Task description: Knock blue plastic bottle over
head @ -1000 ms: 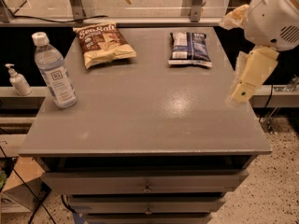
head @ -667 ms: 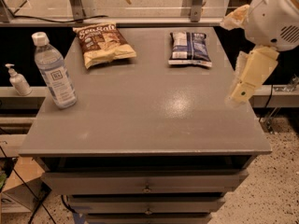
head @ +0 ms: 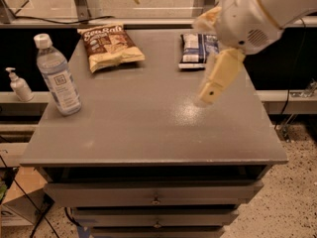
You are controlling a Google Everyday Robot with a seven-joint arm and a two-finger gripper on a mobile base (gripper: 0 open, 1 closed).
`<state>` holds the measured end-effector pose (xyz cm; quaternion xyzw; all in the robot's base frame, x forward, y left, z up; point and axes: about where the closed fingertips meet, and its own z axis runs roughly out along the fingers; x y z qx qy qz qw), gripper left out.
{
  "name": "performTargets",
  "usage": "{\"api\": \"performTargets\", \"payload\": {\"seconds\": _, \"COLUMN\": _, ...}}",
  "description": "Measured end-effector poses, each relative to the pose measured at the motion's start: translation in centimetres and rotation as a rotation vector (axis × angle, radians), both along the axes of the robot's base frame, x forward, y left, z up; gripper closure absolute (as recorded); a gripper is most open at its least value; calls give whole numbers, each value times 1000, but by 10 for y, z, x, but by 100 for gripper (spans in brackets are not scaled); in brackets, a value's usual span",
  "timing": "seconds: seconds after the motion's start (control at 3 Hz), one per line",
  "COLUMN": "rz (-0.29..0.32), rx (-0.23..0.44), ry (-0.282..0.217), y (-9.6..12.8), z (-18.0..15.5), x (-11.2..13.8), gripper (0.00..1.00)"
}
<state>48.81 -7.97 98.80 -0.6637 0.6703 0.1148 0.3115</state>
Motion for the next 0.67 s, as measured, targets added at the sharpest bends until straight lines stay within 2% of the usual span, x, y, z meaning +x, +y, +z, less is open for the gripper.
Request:
{"api": "performTargets", "payload": {"seconds": 0.33, "rz": 100, "rx": 90, "ry": 13, "y": 52, "z": -4, "x": 11, "gripper": 0}}
{"api": "performTargets", "payload": {"seconds": 0.67, "rz": 167, "rx": 146, "ry": 36, "y": 101, "z": -11, "x": 17, "gripper": 0}}
